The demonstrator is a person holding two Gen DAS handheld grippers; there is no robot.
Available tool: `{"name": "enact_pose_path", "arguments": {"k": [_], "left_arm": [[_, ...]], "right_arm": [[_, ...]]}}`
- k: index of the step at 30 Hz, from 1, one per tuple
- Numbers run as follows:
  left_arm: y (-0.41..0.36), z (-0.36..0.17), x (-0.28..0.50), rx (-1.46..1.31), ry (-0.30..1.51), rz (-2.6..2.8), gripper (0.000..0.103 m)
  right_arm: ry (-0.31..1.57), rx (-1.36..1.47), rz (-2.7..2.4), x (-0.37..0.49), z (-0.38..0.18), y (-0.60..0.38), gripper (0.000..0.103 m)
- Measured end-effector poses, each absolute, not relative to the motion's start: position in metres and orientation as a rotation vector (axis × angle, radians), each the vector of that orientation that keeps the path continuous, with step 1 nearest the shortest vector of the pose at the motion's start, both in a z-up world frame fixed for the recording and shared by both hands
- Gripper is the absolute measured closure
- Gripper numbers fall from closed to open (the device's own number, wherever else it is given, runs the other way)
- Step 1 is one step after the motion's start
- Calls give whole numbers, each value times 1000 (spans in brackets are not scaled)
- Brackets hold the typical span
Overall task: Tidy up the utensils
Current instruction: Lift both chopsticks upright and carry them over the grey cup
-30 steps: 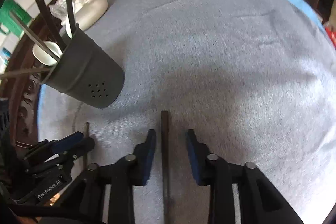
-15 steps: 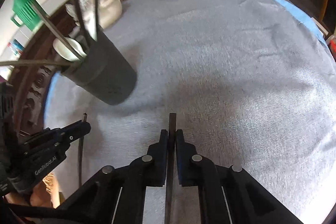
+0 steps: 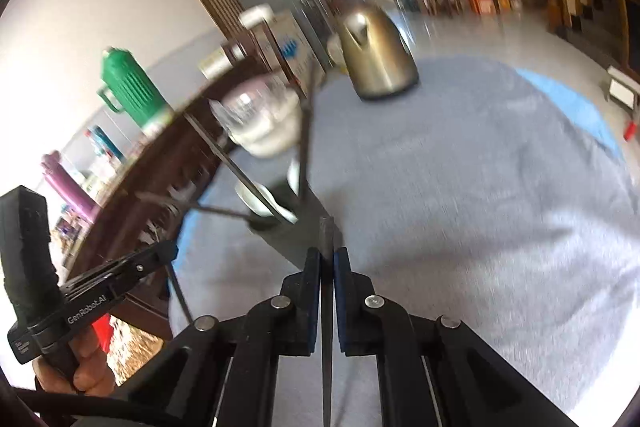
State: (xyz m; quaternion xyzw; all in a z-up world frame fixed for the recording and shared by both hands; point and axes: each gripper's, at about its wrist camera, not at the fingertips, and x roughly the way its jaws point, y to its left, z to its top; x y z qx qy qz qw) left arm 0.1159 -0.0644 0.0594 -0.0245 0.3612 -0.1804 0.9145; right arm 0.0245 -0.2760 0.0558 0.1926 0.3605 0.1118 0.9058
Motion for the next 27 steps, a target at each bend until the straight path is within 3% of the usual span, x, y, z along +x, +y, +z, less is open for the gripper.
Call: {"name": "enact_pose_path", "arguments": {"k": [14,27], "left_arm": [[-59,141,114,-75,555,-365,97],[-60,187,118,-102,404,-341,97]], "right_arm": [[384,313,163,7,155,-260,96],[193,268,91,17,193,-238,96]]}}
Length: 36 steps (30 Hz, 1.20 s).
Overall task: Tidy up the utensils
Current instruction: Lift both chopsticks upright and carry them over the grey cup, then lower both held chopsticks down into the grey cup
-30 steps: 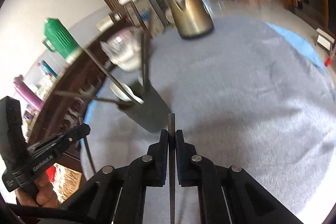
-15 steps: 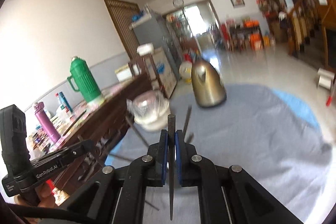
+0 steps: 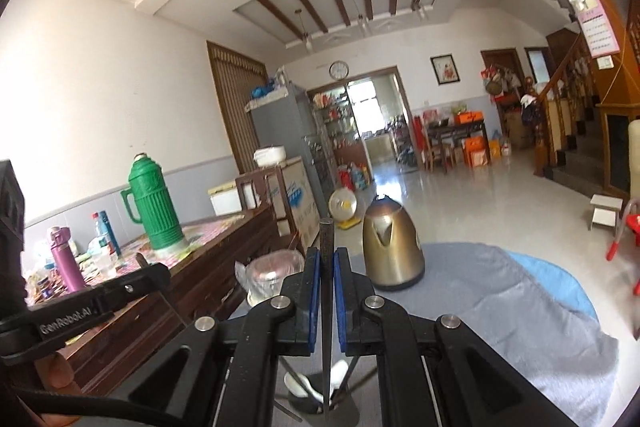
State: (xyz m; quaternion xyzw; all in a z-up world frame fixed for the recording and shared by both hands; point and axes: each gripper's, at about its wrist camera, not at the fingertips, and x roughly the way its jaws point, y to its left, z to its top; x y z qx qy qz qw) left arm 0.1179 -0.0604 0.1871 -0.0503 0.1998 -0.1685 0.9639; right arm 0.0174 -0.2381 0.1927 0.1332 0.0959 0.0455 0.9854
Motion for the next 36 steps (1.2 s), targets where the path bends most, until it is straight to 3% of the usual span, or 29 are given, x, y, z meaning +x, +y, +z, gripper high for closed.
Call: {"name": "enact_pose_path", "arguments": {"k": [10,36], "left_arm": [[-61,171,130,-143,377,-282,97],[-67,140,139,-136,426,-260,97]], "right_arm": [[119,239,37,30,187,-224,96],[245,186,55,46,148,-213,96]]}}
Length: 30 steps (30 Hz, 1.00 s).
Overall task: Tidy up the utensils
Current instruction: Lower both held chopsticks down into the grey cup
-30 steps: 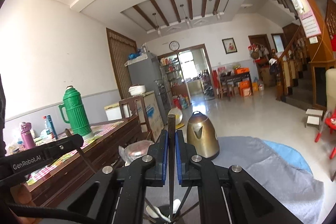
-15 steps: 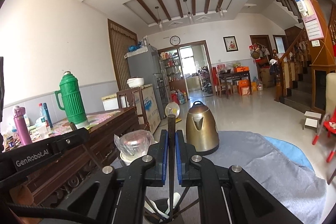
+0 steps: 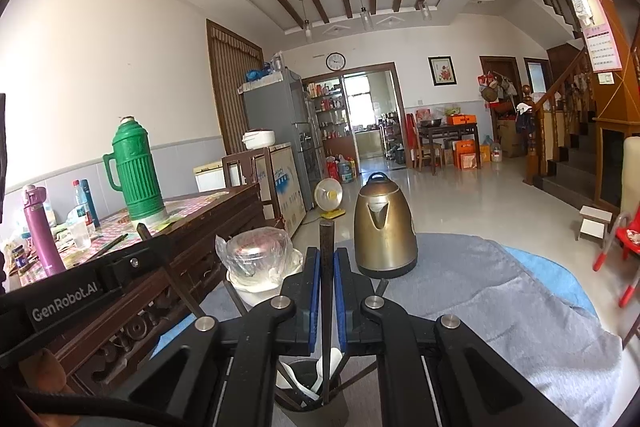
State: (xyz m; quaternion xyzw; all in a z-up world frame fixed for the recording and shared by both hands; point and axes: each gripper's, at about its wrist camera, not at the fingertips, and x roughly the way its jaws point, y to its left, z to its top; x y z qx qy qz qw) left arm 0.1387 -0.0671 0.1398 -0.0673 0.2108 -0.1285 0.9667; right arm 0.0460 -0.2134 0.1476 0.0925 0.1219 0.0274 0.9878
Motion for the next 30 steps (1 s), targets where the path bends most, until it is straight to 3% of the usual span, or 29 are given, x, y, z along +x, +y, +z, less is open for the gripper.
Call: {"name": "enact_pose_path", "arguments": {"k": [30], "left_arm": [[-71,104,150,-131,575,-259,97]], "right_arm": [[389,250,68,66,117,-221,96]]}}
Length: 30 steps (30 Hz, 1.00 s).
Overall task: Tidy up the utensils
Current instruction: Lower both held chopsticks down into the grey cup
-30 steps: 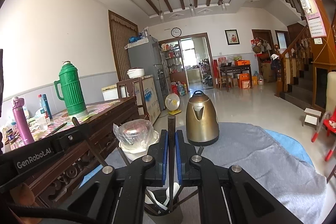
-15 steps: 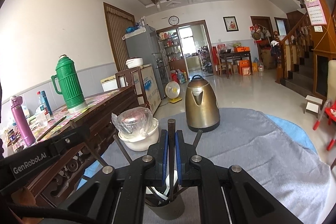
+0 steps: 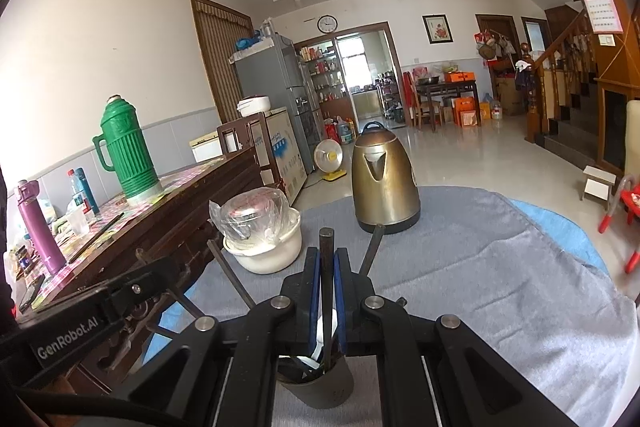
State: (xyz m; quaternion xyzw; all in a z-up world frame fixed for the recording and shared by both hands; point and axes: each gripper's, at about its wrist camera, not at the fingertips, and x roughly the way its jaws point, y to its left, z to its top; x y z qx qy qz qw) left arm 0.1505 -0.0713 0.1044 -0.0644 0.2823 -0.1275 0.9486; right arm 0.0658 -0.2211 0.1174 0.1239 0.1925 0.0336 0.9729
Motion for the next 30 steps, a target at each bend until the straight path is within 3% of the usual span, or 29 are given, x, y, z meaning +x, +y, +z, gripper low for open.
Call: {"name": "enact_pose_path", "arguments": {"k": [30], "left_arm": [[-81,92,150,-36,606,-195,96]], "right_arm": [[454,314,71,77,99,-231,95]]}}
